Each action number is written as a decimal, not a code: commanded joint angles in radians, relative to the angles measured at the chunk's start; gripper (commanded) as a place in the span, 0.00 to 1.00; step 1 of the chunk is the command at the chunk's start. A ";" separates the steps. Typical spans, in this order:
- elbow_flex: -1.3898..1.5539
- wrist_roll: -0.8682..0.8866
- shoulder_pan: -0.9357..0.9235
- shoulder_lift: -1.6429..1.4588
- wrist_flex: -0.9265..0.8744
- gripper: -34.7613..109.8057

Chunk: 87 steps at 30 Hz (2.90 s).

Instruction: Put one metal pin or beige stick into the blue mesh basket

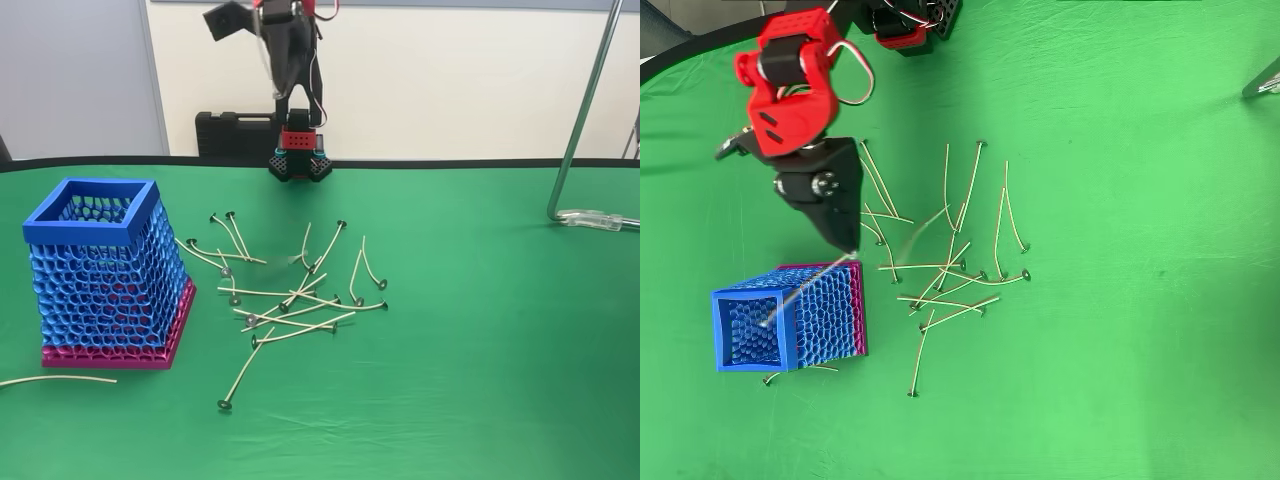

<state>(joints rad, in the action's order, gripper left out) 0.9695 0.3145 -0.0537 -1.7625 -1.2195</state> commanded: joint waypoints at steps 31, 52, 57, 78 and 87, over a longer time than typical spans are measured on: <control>-0.396 -0.331 -0.453 0.377 -0.011 0.24; -0.856 -0.568 -0.433 0.735 0.035 0.24; -0.943 -0.588 -0.431 0.795 0.051 0.24; -1.005 -0.615 -0.469 0.908 0.186 0.34; -1.002 -0.626 -0.482 0.904 0.258 0.42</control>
<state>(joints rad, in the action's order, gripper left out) -0.0184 -0.3083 -0.5231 -0.8406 -0.9848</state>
